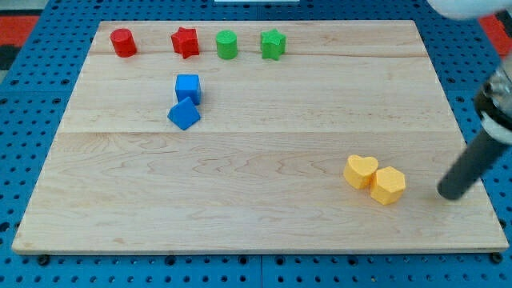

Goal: Separate the yellow hexagon from the yellow heart

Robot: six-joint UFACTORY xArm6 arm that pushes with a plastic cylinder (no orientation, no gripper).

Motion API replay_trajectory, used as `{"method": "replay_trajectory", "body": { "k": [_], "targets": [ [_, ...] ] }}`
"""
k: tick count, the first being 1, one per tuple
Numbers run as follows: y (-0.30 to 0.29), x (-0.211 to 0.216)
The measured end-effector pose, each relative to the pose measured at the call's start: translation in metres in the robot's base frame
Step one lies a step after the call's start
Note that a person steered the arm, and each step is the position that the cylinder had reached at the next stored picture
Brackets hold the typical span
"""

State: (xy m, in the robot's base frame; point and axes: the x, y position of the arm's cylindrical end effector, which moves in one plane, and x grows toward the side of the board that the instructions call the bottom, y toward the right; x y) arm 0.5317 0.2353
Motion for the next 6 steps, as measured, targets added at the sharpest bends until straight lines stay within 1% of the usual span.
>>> {"method": "replay_trajectory", "body": {
  "k": [1, 2, 3, 4, 5, 6],
  "targets": [
    [-0.029, -0.035],
    [-0.024, -0.044],
    [0.031, -0.003],
    [-0.018, 0.010],
    [-0.104, 0.010],
    [-0.165, 0.002]
  ]
}}
